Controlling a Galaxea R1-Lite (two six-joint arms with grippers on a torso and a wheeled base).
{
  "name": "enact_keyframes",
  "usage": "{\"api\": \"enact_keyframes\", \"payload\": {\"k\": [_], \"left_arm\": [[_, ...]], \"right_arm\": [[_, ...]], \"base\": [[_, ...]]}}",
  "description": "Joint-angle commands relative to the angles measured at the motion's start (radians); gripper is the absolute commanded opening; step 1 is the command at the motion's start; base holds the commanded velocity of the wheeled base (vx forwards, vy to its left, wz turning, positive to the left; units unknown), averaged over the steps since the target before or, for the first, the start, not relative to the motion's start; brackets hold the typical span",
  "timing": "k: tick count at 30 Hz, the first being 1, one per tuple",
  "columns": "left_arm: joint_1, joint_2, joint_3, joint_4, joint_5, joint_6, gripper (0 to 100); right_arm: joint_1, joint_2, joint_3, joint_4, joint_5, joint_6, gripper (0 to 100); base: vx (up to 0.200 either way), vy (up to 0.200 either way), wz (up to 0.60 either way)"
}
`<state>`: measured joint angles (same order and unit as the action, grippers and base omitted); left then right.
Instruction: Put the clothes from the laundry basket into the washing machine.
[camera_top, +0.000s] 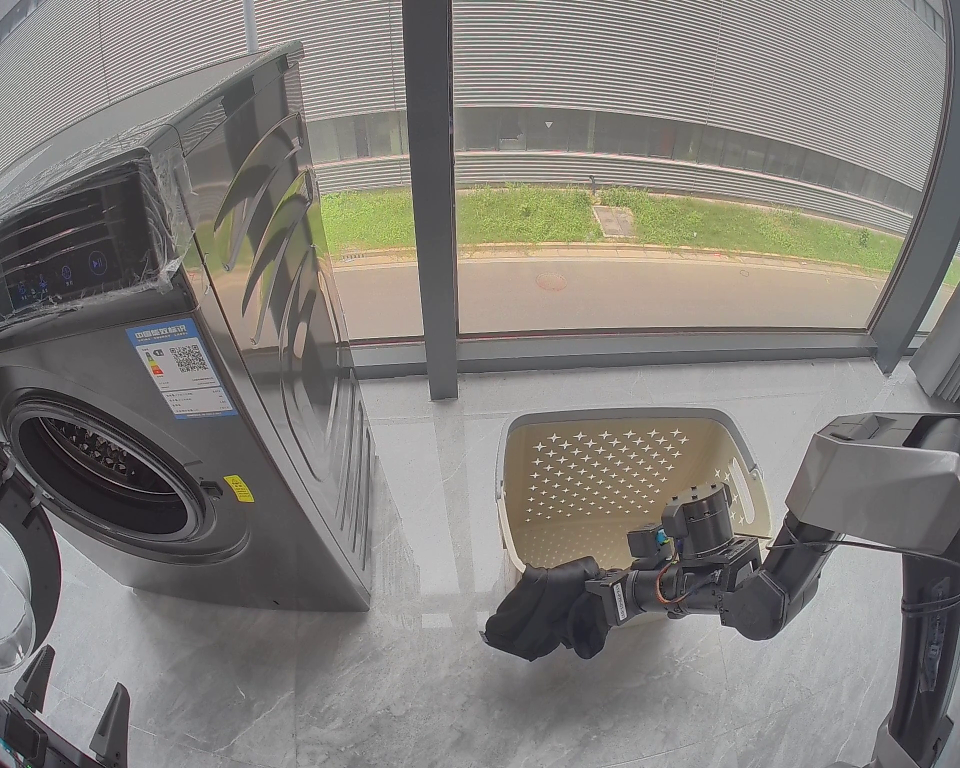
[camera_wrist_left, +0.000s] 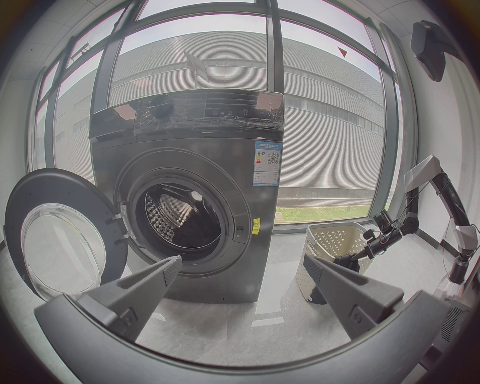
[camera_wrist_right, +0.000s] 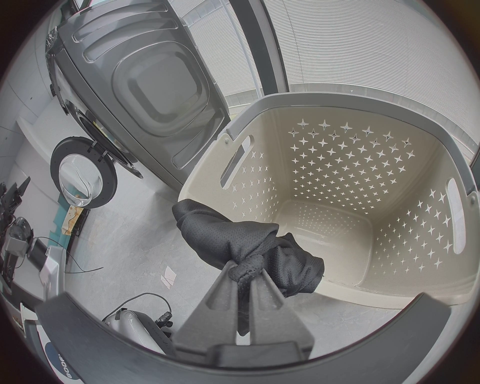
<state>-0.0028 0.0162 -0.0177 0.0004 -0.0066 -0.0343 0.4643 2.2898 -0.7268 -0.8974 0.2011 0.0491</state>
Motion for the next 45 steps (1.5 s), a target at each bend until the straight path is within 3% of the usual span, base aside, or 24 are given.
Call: {"api": "enact_keyframes", "payload": {"k": [1,12,13,20,23,30,39,45], "left_arm": [[0.001,-0.015,0.016,0.0,0.0,-0.001,100],[0.0,-0.015,0.016,0.0,0.0,-0.001,100],[0.001,-0.015,0.016,0.0,0.0,-0.003,100],[0.0,-0.015,0.016,0.0,0.0,-0.001,100],[0.001,-0.015,0.016,0.0,0.0,0.001,100],[0.0,-0.015,0.016,0.0,0.0,0.001,100],[0.0,-0.015,0.016,0.0,-0.001,0.005,100],[0.0,-0.015,0.016,0.0,-0.001,0.005,100]], "right_arm": [[-0.004,-0.033,0.012,-0.009,0.001,0.001,0],[-0.01,-0.243,0.102,-0.012,-0.012,0.012,0],[-0.013,-0.3,0.132,-0.024,-0.043,0.017,0],[-0.013,-0.555,0.207,-0.069,-0.061,0.055,0],[-0.009,-0.708,0.225,-0.069,-0.094,0.058,0],[-0.003,-0.925,0.268,-0.057,-0.097,0.067,0],[-0.001,-1.004,0.245,-0.04,-0.091,0.057,0],[0.01,-1.004,0.279,-0.041,-0.092,0.057,0]], "base": [[0.0,0.0,0.0],[0.0,0.0,0.0],[0.0,0.0,0.0],[0.0,0.0,0.0],[0.0,0.0,0.0],[0.0,0.0,0.0],[0.0,0.0,0.0],[-0.2,0.0,0.0]]}}
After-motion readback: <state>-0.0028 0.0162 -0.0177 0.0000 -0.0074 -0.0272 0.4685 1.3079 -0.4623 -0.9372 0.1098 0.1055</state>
